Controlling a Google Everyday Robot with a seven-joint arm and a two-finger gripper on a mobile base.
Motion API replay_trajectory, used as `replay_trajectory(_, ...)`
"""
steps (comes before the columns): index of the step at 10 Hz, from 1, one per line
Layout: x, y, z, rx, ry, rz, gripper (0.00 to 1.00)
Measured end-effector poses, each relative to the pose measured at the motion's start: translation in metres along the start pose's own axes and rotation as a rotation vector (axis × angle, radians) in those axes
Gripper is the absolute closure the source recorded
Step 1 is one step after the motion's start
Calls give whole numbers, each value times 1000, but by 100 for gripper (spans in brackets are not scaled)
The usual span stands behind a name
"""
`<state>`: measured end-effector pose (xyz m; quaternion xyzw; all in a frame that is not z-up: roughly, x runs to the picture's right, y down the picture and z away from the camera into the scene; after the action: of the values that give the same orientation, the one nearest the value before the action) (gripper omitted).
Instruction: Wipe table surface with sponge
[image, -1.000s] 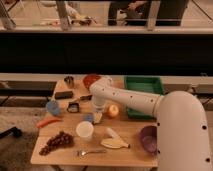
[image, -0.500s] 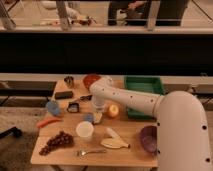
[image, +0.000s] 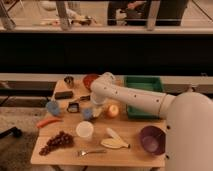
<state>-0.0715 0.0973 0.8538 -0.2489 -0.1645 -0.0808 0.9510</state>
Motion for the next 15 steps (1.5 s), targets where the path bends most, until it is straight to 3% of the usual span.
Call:
replay_trajectory(1,-4,-8,-15,42,-8,-17,100)
replay_trajectory(4,-9,-13,-23,63,-24,-36,100)
replay_trajectory(8,-1,3,16,37,-40,-32,100)
replay_trajectory(15,10,10,27,18,-23,-13,100)
